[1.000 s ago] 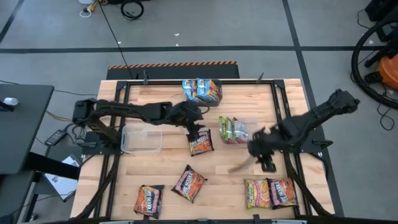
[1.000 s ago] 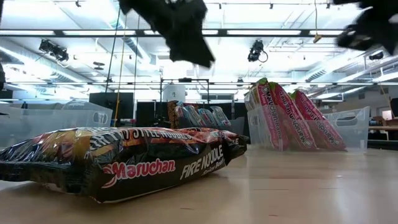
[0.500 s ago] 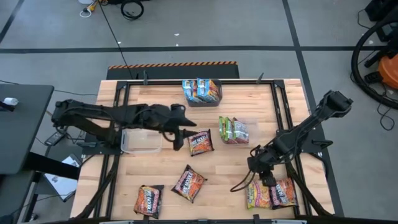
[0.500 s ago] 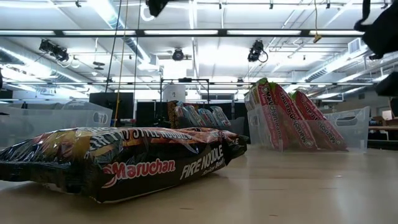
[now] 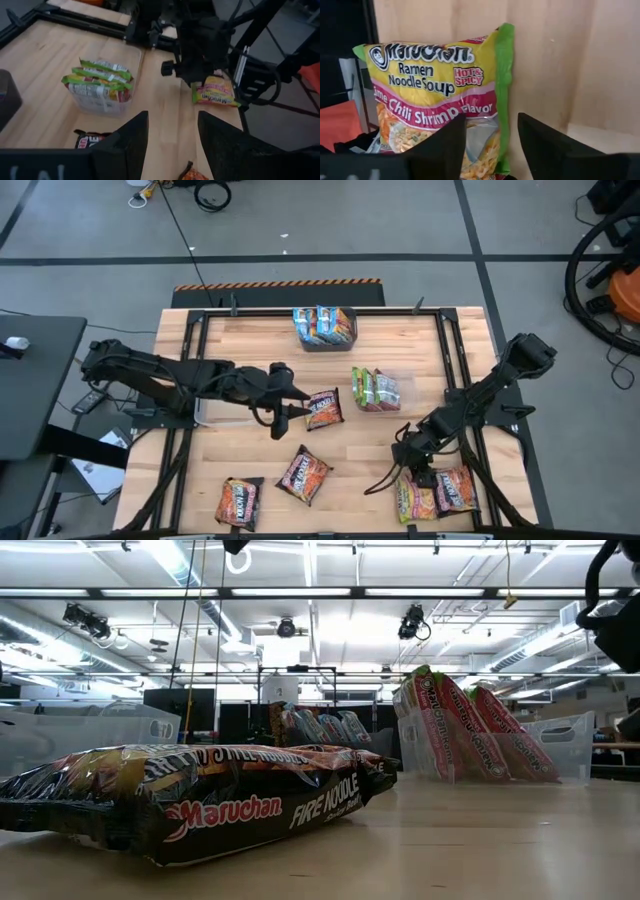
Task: Sort Maruchan noodles
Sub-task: Put the green noodle pack into the right transparent bin
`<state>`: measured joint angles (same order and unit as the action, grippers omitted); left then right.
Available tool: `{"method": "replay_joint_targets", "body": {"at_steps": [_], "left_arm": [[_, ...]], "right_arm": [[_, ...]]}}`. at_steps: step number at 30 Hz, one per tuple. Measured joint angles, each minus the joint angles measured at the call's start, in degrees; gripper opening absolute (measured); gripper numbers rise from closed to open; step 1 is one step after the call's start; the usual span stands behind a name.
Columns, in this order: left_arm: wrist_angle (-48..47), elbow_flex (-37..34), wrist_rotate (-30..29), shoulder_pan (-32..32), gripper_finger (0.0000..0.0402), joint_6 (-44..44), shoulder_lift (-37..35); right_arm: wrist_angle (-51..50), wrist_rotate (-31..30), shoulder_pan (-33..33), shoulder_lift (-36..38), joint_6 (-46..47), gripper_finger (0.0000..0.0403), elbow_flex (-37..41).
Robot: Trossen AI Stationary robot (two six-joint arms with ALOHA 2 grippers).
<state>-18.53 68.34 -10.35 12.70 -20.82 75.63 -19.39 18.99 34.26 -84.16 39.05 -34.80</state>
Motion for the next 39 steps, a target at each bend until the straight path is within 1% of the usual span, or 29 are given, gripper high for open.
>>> {"method": "replay_joint_targets", "body": {"at_steps": [5, 11, 12, 15, 17, 19, 26, 28, 30, 33, 36, 39], "left_arm": [[0.12, 0.00, -0.15, 0.04, 0.0178, 0.00, -0.04], [0.01, 0.00, -0.15, -0.61, 0.0178, 0.42, -0.04], [-0.01, 0.00, -0.15, -0.81, 0.0178, 0.42, -0.05], [0.01, 0.00, -0.13, -1.44, 0.0178, 0.46, -0.04], [0.14, 0.00, -0.13, -1.98, 0.0178, 0.48, -0.06], [0.16, 0.00, -0.15, -2.51, 0.0178, 0.48, -0.05], [0.51, 0.00, -0.13, -3.16, 0.0178, 0.46, -0.04], [1.04, 0.00, -0.13, -3.16, 0.0178, 0.45, -0.05], [1.57, 0.00, -0.13, -3.16, 0.0178, 0.28, -0.06], [2.05, 0.00, -0.24, -3.29, 0.0178, -1.85, -0.06], [2.96, 0.00, -1.49, -3.21, 0.0178, -4.03, -0.06], [3.85, 0.00, -1.59, -3.22, 0.0178, -4.48, -0.06]], "right_arm": [[2.95, -0.28, 0.70, -0.39, -0.04, 0.0122, 0.12], [4.10, -0.91, 0.84, 0.57, 2.19, 0.0017, 0.23], [3.59, -1.23, 0.82, 1.13, 2.73, 0.0010, 0.26], [-2.06, -3.37, 0.25, 3.69, 3.15, 0.0008, -2.05], [-7.36, -5.92, -0.09, 5.85, 0.30, 0.0005, -5.53], [-14.61, -9.92, -0.24, 7.73, -3.61, 0.0005, -9.28], [-40.79, -27.15, -0.28, 13.28, -25.98, 0.0004, -25.06], [-45.91, -33.40, -0.37, 14.79, -33.69, 0.0003, -28.30], [-48.78, -39.04, -0.70, 16.42, -42.71, 0.0003, -29.52], [-50.37, -44.27, -2.45, 18.70, -57.45, 0.0004, -29.01], [-51.96, -47.24, -5.48, 20.66, -70.78, 0.0004, -28.12], [-52.08, -48.58, -9.02, 22.58, -82.51, 0.0004, -27.43]]}}
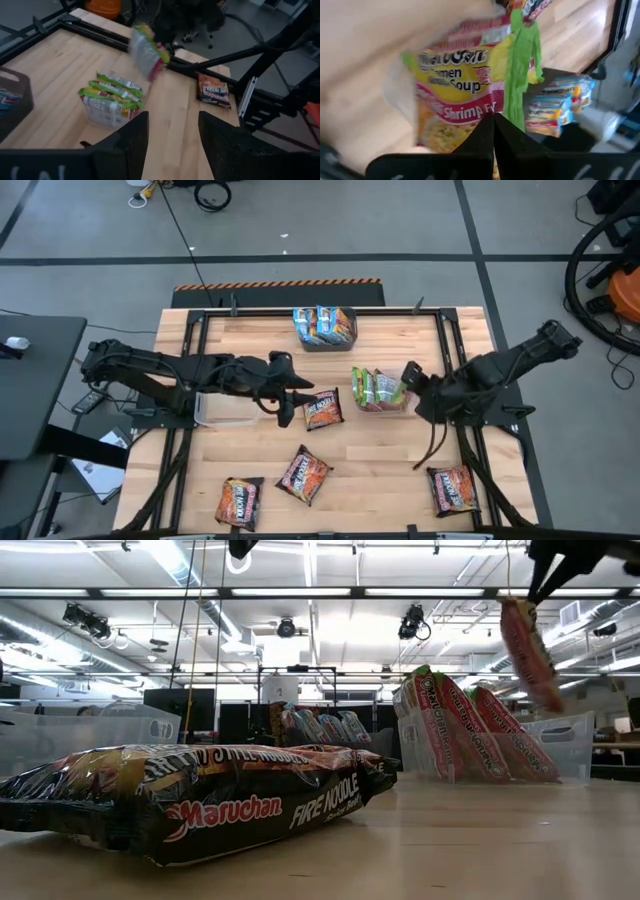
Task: Sort Maruchan noodles
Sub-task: Put the green noodle pack into the right transparent bin
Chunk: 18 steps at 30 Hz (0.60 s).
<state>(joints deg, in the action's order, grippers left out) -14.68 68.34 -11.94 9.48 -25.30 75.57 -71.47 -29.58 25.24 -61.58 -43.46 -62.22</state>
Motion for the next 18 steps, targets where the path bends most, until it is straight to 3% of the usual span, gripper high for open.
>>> {"method": "replay_joint_targets", "body": {"at_steps": [5, 8, 14, 18], "left_arm": [[1.34, 0.00, 1.57, 0.13, 0.0178, -1.39, 0.00], [1.35, 0.00, 1.60, 0.10, 0.0178, -4.25, 0.02], [2.78, 0.00, 1.48, 1.20, 0.0166, -5.71, 2.45], [4.03, 0.02, 1.62, 1.40, 0.0156, -7.22, 4.15]], "right_arm": [[4.16, 3.66, -6.23, 2.55, -15.46, 0.0004, 2.85], [7.28, 9.64, -9.28, 3.29, -20.41, 0.0004, 6.04], [16.55, 6.38, -13.34, 3.74, -28.31, 0.0004, 14.37], [20.90, 12.60, -14.15, 3.82, -30.75, 0.0004, 15.49]]}}
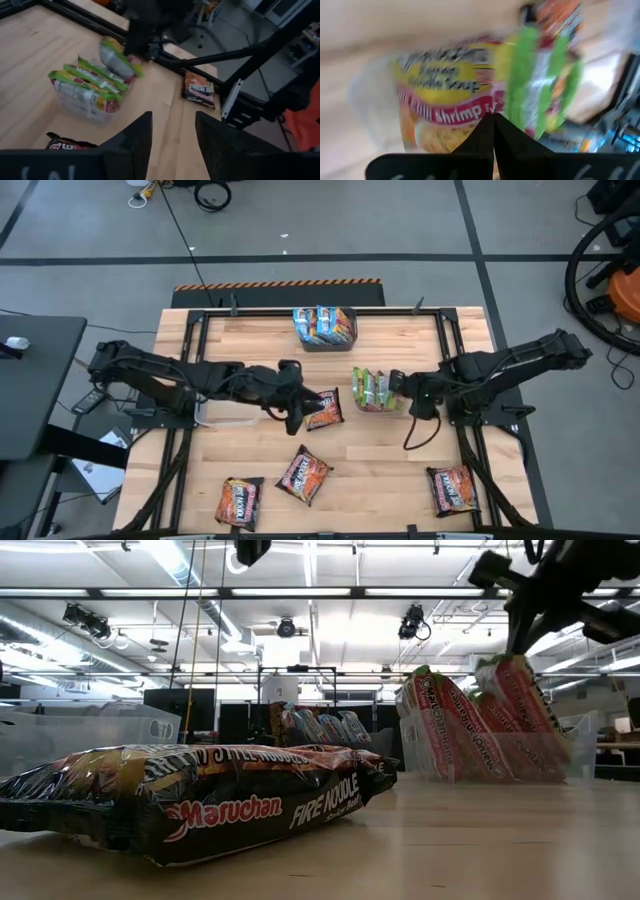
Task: Sort Maruchan noodles
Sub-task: Put the green noodle pack into the right transparent bin
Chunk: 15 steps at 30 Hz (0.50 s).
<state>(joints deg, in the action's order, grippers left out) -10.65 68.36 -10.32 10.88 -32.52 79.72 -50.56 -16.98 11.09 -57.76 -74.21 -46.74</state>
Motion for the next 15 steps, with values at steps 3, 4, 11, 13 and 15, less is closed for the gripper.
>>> {"method": "replay_joint_targets", "body": {"at_steps": [3, 4, 11, 13, 15], "left_arm": [[-0.31, -0.02, -0.52, -0.33, 0.0153, -0.22, 0.15], [-0.16, -0.02, -0.86, -0.50, 0.0153, -0.30, 0.10], [-1.26, 0.02, -2.04, -1.07, 0.0153, -1.36, 1.10], [-2.95, -0.03, -1.99, -1.59, 0.0153, -3.15, 2.03], [-2.94, -0.02, -1.89, -2.12, 0.0153, -3.92, 2.54]], "right_arm": [[1.05, 1.45, 0.41, 0.24, 0.04, 0.0004, -0.07], [1.09, 1.15, 0.46, 0.46, -0.42, 0.0004, -0.07], [-2.77, 2.40, -1.63, 1.36, 1.07, 0.0004, -0.07], [-4.83, 4.05, -1.88, 1.77, 2.74, 0.0004, -0.03], [-5.56, 5.04, -1.71, 2.83, 4.50, 0.0003, 0.65]]}}
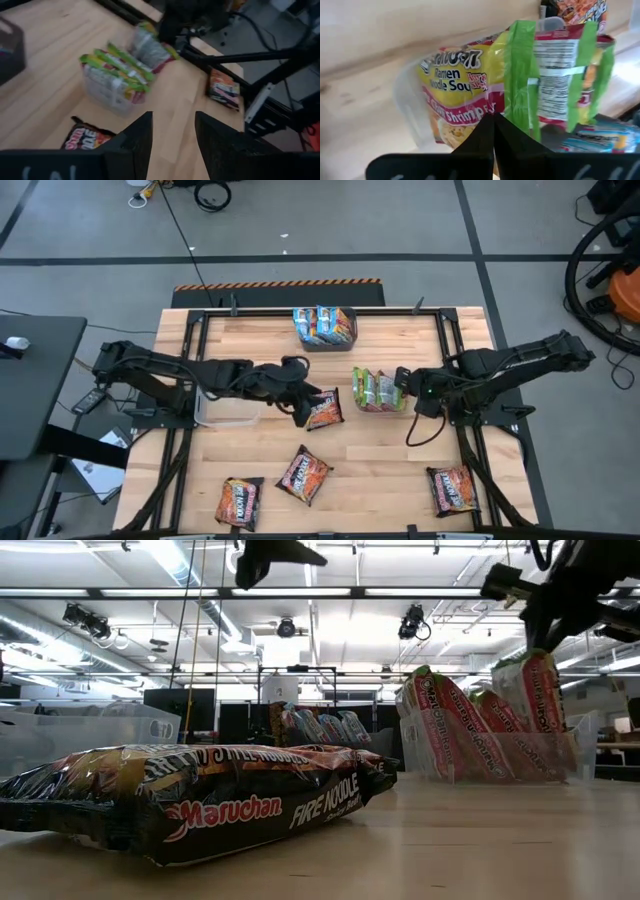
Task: Sort Maruchan noodles
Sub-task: Put the green noodle pack into the right transparent bin, then put the black noodle pack into the left transparent bin
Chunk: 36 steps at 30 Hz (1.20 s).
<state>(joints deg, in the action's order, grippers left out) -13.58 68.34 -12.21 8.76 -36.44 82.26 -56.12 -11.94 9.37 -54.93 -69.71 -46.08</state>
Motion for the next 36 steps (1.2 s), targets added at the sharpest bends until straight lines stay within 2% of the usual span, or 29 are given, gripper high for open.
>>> {"method": "replay_joint_targets", "body": {"at_steps": [5, 10, 15, 22, 25, 28, 32, 36], "left_arm": [[-2.58, 0.00, 2.78, -1.75, 0.0153, -2.35, 1.04], [-5.50, 0.02, 4.28, -4.21, 0.0153, -1.50, 1.46], [-7.25, 0.02, 6.16, -6.83, 0.0163, 1.40, 2.50], [-6.51, 0.02, 5.97, -8.11, 0.0193, 6.95, 9.13], [-3.15, 0.00, 6.06, -8.01, 0.0201, 10.49, 12.46], [1.19, 0.01, 5.66, -8.48, 0.0201, 11.92, 15.68], [5.82, 0.02, 5.76, -10.74, 0.0201, 11.82, 19.92], [8.53, 0.02, 5.88, -12.28, 0.0200, 14.06, 22.71]], "right_arm": [[-2.27, 1.68, 0.76, 2.05, 5.76, 0.0008, 2.92], [-4.20, 2.51, 0.56, 2.77, 6.57, 0.0039, 4.02], [-4.00, 1.80, 0.56, 2.99, 9.33, 0.0085, 0.93], [-6.93, 1.60, 0.93, 6.01, 19.22, 0.0150, -5.66], [-6.26, 4.65, 1.15, 8.51, 27.77, 0.0160, -7.06], [-4.14, 7.33, 1.15, 10.68, 41.22, 0.0160, -6.36], [-3.91, 7.49, 1.15, 11.74, 62.57, 0.0160, -4.31], [-3.92, 6.67, 1.17, 11.72, 77.77, 0.0160, -4.20]]}}
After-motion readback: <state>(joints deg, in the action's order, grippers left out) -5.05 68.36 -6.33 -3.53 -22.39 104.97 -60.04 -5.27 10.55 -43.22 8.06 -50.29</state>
